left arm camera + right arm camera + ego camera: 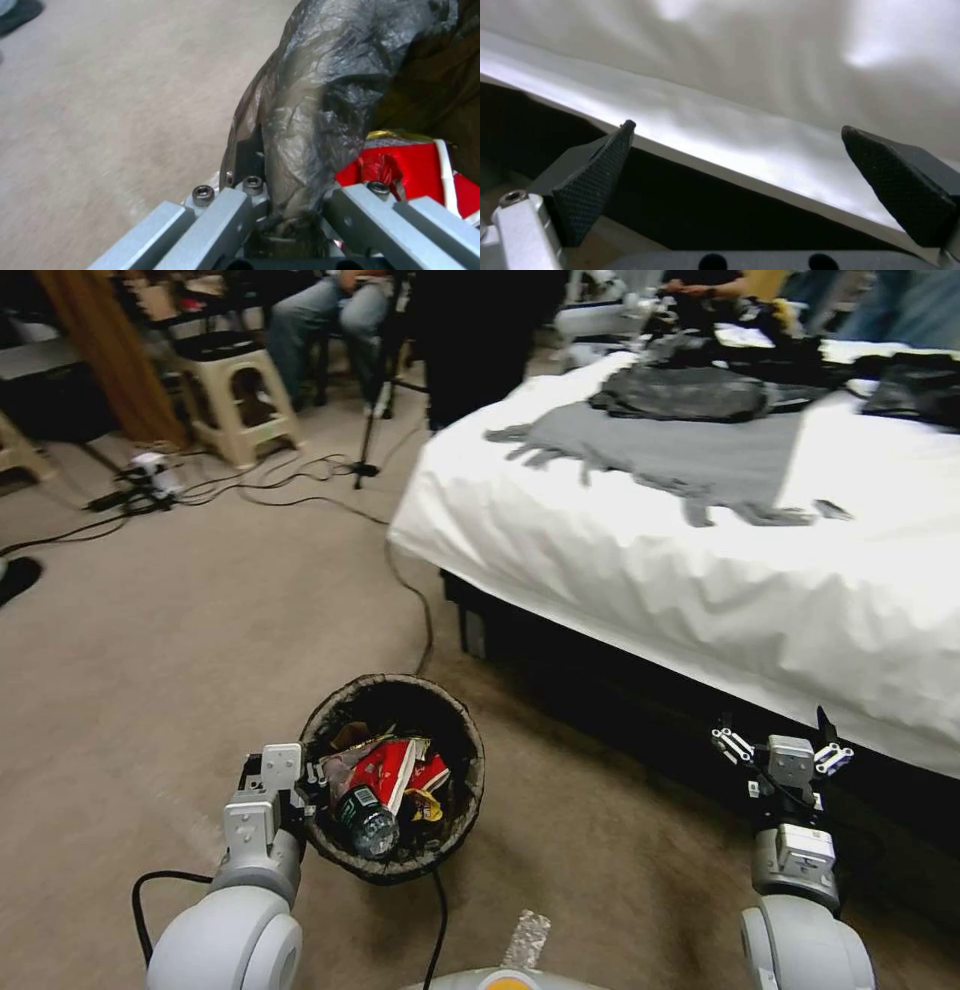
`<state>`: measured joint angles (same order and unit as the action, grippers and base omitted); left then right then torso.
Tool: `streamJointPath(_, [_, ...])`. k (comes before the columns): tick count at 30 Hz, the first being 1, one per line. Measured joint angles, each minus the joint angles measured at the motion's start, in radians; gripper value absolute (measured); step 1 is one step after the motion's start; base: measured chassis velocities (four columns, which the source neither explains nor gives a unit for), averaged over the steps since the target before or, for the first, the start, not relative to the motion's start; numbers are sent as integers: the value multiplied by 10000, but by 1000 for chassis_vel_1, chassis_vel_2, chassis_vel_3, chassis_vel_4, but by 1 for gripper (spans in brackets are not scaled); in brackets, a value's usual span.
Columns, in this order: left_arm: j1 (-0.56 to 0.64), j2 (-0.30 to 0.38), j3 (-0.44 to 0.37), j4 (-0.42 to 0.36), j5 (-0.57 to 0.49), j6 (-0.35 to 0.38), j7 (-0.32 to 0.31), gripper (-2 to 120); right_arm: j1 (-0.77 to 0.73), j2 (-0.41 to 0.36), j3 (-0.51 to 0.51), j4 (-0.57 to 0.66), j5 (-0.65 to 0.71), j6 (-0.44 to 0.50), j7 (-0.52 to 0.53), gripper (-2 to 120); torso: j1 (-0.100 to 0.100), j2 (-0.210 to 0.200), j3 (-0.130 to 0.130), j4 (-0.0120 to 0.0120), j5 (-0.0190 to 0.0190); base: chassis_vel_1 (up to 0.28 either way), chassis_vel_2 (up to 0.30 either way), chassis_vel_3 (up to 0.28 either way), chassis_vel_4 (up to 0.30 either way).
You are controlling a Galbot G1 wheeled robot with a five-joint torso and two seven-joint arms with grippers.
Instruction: Pick up the trash bin, then pick up the garbage from the floor and place it into the trash bin.
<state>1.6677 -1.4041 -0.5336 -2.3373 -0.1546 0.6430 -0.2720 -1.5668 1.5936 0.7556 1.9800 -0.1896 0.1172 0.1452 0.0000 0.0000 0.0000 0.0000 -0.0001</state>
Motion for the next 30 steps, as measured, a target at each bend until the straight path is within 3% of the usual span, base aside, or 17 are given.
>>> streamJointPath(30, [-70, 10, -21, 111, -27, 33, -7, 0, -8, -186, -170, -149, -177, 5, -3, 100, 0, -1, 0, 0, 1, 123, 128, 127, 122])
